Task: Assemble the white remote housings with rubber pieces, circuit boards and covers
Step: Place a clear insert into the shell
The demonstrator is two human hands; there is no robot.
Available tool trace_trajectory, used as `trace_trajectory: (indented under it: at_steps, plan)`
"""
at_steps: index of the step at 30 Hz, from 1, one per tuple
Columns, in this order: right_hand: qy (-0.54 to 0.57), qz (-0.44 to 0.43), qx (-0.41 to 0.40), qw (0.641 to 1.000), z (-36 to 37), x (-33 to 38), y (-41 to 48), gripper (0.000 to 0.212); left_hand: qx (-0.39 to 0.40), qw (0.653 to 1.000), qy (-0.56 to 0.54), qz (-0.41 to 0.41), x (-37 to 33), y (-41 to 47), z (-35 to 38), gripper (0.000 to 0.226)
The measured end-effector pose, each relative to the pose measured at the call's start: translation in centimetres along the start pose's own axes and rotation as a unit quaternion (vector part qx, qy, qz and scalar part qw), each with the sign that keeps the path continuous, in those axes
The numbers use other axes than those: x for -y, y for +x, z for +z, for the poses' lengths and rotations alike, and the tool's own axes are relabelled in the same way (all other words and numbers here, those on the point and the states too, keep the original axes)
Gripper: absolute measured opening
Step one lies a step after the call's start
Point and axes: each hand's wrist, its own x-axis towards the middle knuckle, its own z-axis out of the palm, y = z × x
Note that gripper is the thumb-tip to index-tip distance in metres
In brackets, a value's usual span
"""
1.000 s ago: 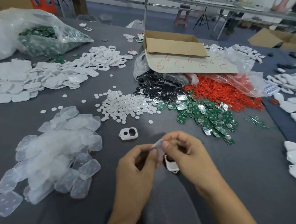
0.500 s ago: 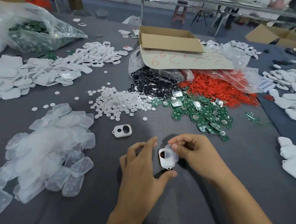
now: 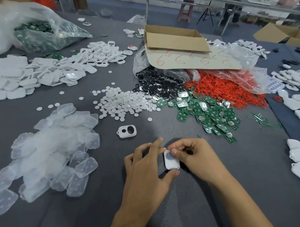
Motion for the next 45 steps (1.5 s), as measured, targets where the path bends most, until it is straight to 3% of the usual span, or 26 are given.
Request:
trace_trajectory:
  at_steps: [7,14,24,31,34,37,41,45]
  plan:
    - [-0.049,-0.051,-0.088,0.994,0.6,-1.1,-0.8,0.027,-0.005,1.0,0.011,0.003,0.1,0.1,0.0,0.084]
    - [-0.157,-0.118,-0.082,0.977,0.5,-1.6,-1.9,0.025,-0.014,1.0,0.003,0.008,0.1,0.1,0.1,0.082]
    - [-0.171,-0.109,-0.068,0.977,0.6,-1.4,-2.5,0.026,-0.007,1.0,-0.007,0.004,0.1,0.1,-0.1,0.079]
    - [-0.07,-0.132,-0.137,0.979,0.2,-2.0,-3.4,0.036,-0.003,1.0,-0.013,0.002,-0.3,0.1,-0.5,0.082]
    - [-0.098,-0.088,-0.264,0.955,-2.0,-3.3,-2.6,0.036,0.008,0.999,-0.039,-0.012,-0.7,0.3,-0.9,0.088]
    - [-0.159,0.036,-0.385,0.908,-4.9,-5.3,-1.1,0.041,-0.037,0.996,-0.083,0.009,-2.9,1.3,-1.1,0.067]
    - [-0.203,0.161,-0.376,0.89,-7.1,-6.9,0.5,0.036,-0.022,0.991,-0.113,0.063,-7.6,3.5,0.2,0.037]
    - [-0.199,0.147,-0.373,0.894,-7.6,-7.6,0.6,0.024,0.039,0.985,-0.158,0.053,-10.2,4.6,2.0,0.028]
